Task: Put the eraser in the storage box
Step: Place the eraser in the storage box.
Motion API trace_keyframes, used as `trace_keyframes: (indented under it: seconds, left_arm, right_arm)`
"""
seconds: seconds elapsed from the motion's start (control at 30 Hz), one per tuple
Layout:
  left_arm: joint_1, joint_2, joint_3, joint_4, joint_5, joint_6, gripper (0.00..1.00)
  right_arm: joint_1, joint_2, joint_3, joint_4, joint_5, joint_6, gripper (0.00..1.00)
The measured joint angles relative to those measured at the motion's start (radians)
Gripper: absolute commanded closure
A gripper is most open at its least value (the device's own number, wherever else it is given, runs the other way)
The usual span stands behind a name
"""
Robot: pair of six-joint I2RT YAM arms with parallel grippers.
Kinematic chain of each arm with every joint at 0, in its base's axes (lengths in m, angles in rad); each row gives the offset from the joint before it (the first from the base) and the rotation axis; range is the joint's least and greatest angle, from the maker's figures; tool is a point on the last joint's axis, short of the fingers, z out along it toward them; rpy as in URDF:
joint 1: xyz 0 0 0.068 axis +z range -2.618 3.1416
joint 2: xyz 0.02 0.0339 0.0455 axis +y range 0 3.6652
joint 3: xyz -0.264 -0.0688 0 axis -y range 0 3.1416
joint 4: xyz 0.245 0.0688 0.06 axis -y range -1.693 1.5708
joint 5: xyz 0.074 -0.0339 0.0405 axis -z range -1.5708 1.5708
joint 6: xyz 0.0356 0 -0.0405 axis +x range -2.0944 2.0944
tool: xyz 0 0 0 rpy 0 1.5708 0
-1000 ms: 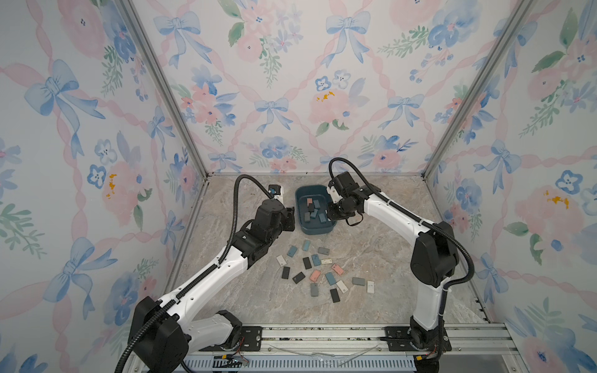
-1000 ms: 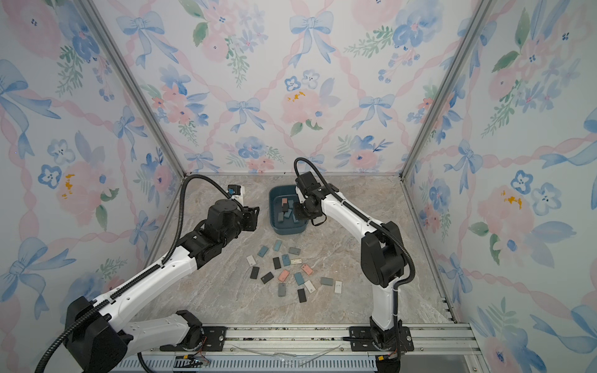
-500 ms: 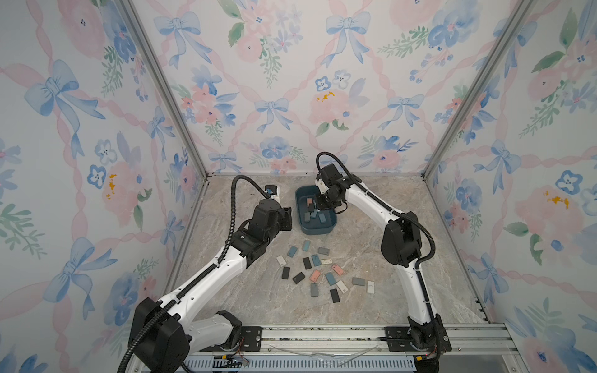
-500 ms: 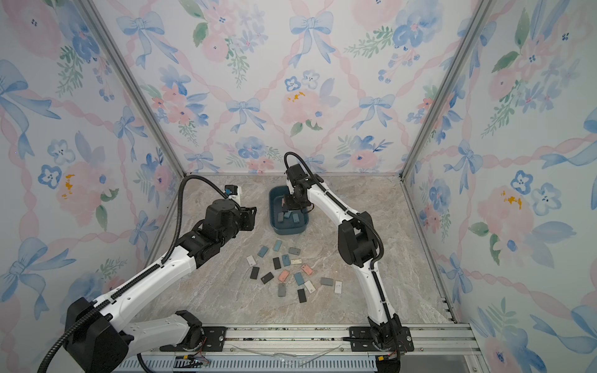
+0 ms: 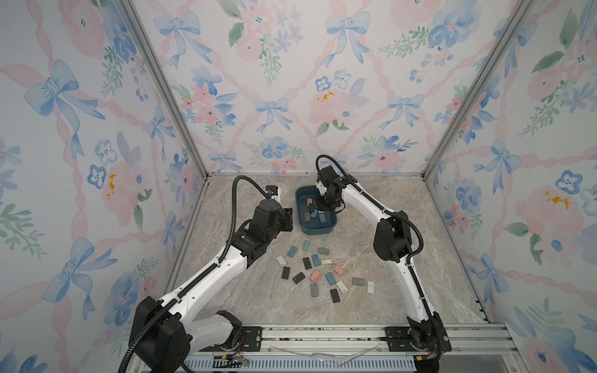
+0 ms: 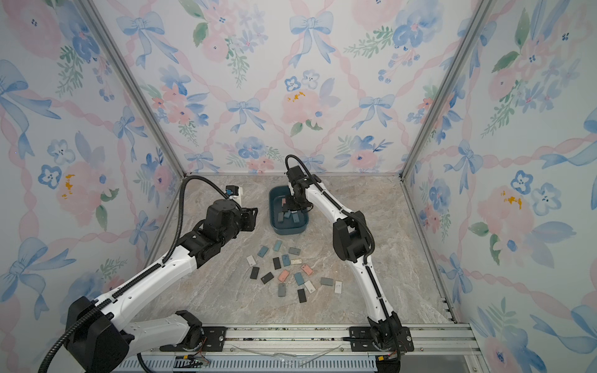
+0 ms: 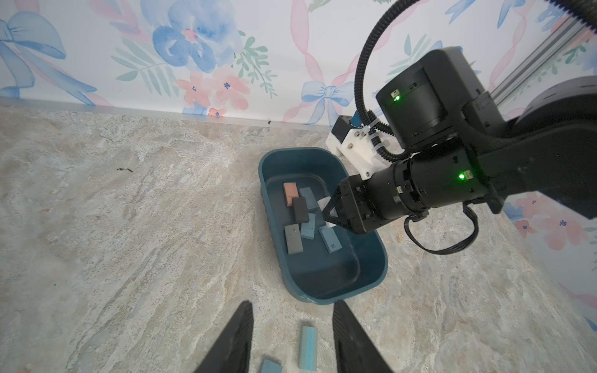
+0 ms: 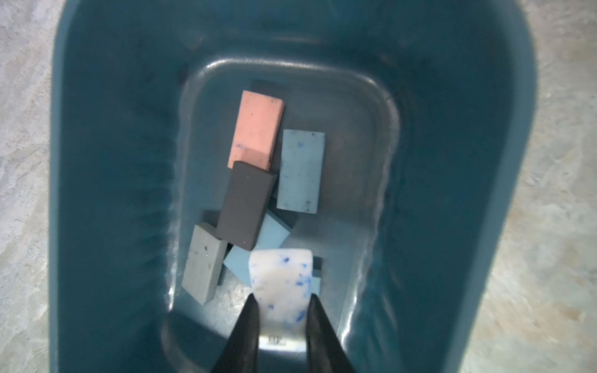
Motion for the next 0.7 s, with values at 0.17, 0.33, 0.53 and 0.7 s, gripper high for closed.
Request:
trace_keyframes:
  seconds: [0.17, 0.33, 0.53, 0.7]
  left_arm:
    - [0.002, 0.000, 0.000, 0.000, 0.003, 0.000, 0.57]
    - [0.003, 0.001, 0.000, 0.000, 0.003, 0.000, 0.57]
    - [0.003, 0.001, -0.001, 0.000, 0.004, 0.000, 0.57]
    - [0.005, 0.001, -0.004, 0.000, 0.004, 0.000, 0.57]
  right_arm:
    - [-0.005, 0.036, 0.041, -0.009, 0.003, 0.007, 0.73]
    - [-0.005, 0.062, 0.064, -0.019, 0.003, 0.012, 0.71]
    - [-0.005, 0.069, 0.078, -0.030, 0.003, 0.016, 0.69]
    - [-0.005, 0.074, 0.082, -0.034, 0.003, 0.022, 0.66]
